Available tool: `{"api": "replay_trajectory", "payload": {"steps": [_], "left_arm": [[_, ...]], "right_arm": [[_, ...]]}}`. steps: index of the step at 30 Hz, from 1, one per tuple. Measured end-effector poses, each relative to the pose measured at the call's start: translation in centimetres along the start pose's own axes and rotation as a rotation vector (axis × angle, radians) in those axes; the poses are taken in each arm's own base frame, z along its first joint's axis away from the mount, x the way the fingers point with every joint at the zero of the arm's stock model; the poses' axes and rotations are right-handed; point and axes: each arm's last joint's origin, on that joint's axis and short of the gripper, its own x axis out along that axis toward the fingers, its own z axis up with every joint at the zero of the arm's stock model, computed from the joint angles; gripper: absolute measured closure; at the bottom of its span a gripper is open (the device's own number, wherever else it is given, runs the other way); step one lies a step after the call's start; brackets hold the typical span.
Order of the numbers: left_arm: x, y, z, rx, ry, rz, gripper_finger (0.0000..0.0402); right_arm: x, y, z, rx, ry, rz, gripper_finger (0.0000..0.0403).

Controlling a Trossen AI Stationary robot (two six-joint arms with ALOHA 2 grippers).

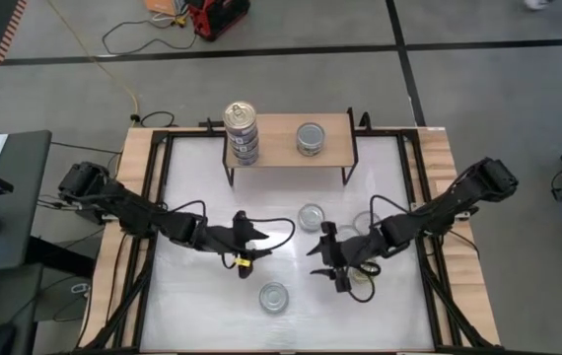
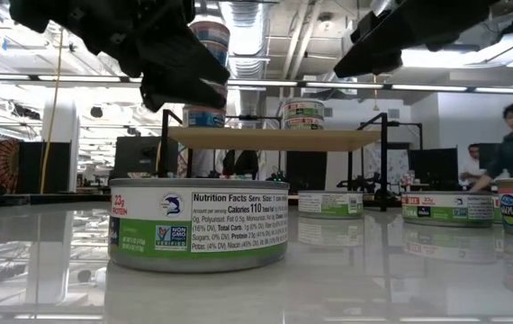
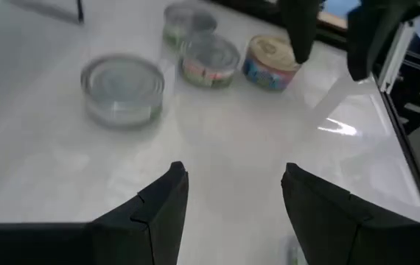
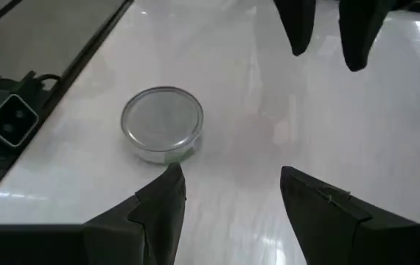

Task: Stack canned seafood by type on shelf
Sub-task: Stack the green tuna can on top of the other green tuna cans on the shelf

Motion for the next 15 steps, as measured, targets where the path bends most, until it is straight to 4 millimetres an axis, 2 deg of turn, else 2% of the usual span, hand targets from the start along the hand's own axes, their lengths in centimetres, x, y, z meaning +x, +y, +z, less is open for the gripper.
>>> {"api": "replay_trajectory", "payload": {"steps": [5, 9, 12, 15], "left_arm": [[0.6, -0.6, -1.4, -0.125, 0.107, -0.078, 0.0194], [1.5, -2.0, -3.3, -0.097, 0.190, -0.134, 0.0194], [2.4, -2.4, -3.3, -0.028, 0.193, -0.076, 0.0194], [2.9, -2.4, -2.7, 0.014, 0.151, 0.002, 0.0194]], "right_arm": [[1.0, 0.1, -0.5, 0.014, 0.015, -0.006, 0.0154], [1.0, 0.1, -0.7, 0.023, 0.038, -0.024, 0.0154], [0.6, -0.8, -1.3, 0.059, 0.092, -0.214, 0.0154], [0.4, -2.6, -2.0, 0.137, 0.159, -0.347, 0.0154]]}}
